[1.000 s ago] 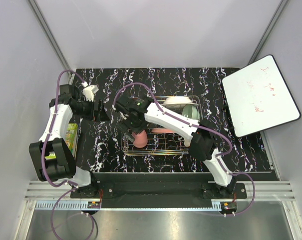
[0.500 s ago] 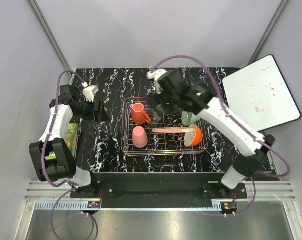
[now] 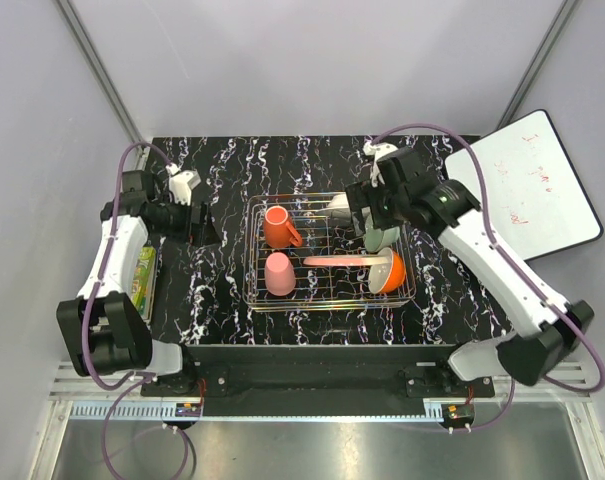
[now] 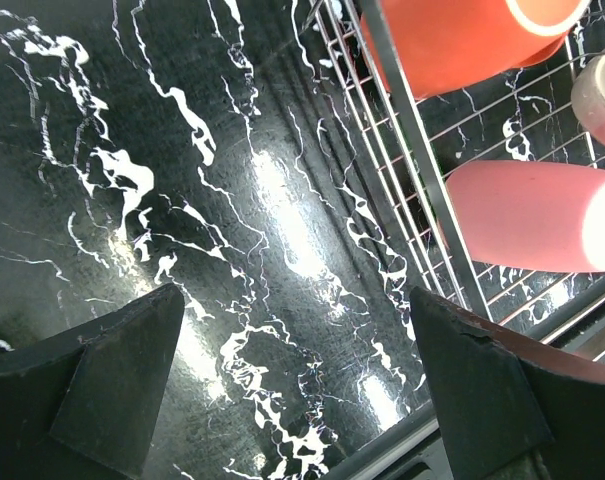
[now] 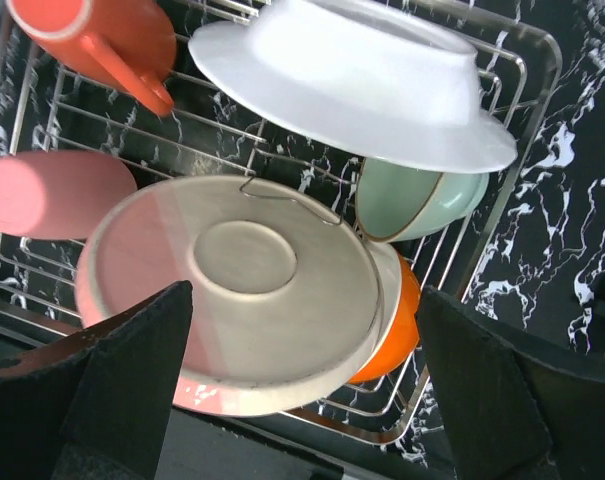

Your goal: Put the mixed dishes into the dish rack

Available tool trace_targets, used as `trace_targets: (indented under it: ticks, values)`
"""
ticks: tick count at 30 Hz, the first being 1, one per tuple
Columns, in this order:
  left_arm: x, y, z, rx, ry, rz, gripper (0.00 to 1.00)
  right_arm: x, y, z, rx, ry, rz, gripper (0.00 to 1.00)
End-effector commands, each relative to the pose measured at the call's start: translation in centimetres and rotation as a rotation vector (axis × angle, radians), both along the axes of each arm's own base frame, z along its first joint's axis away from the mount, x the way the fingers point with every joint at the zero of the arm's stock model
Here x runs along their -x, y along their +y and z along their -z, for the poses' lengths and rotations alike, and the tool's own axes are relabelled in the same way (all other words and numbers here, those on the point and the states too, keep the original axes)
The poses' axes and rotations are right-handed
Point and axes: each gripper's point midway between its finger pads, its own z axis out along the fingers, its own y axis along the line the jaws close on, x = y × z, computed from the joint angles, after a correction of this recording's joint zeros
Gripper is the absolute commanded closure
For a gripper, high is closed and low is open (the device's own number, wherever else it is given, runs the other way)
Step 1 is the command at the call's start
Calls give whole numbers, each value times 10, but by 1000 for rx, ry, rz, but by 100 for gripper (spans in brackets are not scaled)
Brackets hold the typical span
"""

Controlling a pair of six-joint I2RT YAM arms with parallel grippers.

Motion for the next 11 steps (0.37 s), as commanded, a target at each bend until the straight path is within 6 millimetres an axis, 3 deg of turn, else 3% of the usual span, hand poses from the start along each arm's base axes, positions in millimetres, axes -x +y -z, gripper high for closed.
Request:
trace_targets:
  ticks: [1, 11]
  values:
    - [-6, 4, -23, -34, -95, -12, 1, 6, -1, -47, -136, -164, 20, 0]
    - [-9, 2, -28, -20, -92, -23, 1, 14, 6, -54, -195, -165, -18, 0]
